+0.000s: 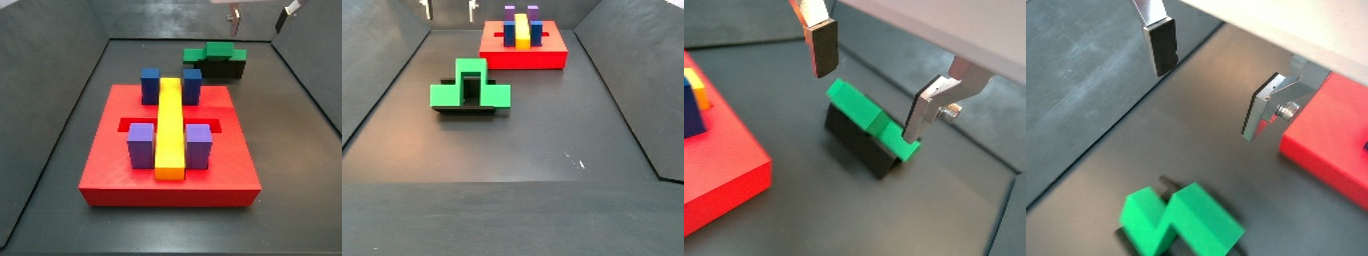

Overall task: Pick up the green object. Move up. Place the green object on the fixture. Regrasp the green object. Move to above the board. Insert the green object.
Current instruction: Regrasp the green object.

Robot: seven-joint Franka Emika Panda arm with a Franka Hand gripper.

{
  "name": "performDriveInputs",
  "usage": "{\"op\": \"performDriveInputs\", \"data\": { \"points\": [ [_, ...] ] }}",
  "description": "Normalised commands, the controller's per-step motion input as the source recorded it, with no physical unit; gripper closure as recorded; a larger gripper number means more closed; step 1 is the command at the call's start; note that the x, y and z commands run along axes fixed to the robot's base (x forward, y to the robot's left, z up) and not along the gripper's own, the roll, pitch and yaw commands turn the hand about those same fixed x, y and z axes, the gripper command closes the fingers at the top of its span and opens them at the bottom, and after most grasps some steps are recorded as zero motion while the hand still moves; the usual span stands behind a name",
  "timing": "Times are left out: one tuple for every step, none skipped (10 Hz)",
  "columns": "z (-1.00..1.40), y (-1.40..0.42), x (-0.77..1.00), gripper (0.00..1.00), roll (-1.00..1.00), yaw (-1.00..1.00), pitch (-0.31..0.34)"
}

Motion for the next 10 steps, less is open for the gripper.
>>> {"op": "performDriveInputs", "data": {
  "points": [
    [-0.17, 0.06, 0.58, 0.00, 0.88, -0.01, 0.349],
    [-0.14, 0.24, 0.59, 0.00, 0.75, 0.00, 0.249],
    [-0.15, 0.36, 0.58, 0.00, 0.68, 0.00, 0.171],
    [-0.19, 0.55, 0.44, 0.00, 0.48, 0.00, 0.029],
    [-0.11, 0.68, 0.26, 0.00, 0.21, 0.03, 0.000],
    [0.00, 0.68, 0.00, 0.00, 0.00, 0.00, 0.000],
    [0.14, 0.48, -0.17, 0.00, -0.01, -0.11, 0.000],
    [0.11, 0.22, -0.35, 0.00, 0.33, -0.24, 0.051],
    [0.00, 0.05, -0.28, 0.00, 0.71, -0.21, 0.160],
    [-0.17, -0.08, -0.14, 0.00, 0.87, -0.09, 0.134]
  ]
}}
